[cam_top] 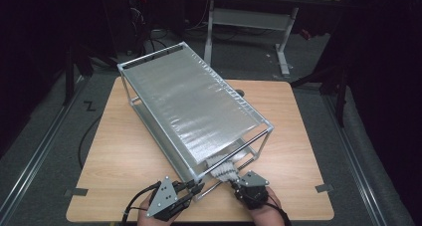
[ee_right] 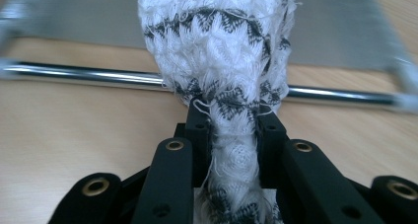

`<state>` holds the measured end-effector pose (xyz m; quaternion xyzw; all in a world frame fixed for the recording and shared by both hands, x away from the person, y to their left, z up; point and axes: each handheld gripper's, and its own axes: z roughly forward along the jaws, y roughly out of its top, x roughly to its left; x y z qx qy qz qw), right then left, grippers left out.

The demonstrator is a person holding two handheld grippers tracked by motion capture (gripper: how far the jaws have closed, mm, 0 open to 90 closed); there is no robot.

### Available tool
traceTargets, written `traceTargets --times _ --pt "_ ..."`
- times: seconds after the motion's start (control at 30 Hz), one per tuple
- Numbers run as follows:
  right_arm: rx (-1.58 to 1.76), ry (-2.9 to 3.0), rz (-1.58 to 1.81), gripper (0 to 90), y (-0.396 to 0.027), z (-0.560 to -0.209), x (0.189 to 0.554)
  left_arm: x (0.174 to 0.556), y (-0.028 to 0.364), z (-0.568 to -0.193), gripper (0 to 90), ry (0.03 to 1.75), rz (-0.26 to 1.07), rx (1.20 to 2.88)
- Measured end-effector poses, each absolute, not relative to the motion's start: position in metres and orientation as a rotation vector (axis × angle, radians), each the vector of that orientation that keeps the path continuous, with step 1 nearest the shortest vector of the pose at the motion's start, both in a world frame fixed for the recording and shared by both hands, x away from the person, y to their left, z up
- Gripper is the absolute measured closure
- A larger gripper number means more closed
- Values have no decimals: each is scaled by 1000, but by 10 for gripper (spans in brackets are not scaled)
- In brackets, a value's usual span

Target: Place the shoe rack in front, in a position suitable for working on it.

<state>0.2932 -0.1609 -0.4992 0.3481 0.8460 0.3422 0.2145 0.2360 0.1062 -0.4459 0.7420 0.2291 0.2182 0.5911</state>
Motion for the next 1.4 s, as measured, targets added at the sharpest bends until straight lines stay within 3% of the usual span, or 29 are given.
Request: traceTargets --times 0.4,0.63,1.13,1.4 --pt "718 2540 1066 747 -105 -499 252 236 106 -446 802 534 504 1727" --pt "712 2524 1041 748 -104 -499 252 236 107 -446 802 533 504 1729" --pt "942 2391 963 747 -152 -498 291 236 107 -446 802 531 501 1730" --pt "1190 2232 939 747 -205 -499 327 236 107 -446 802 530 502 1730"
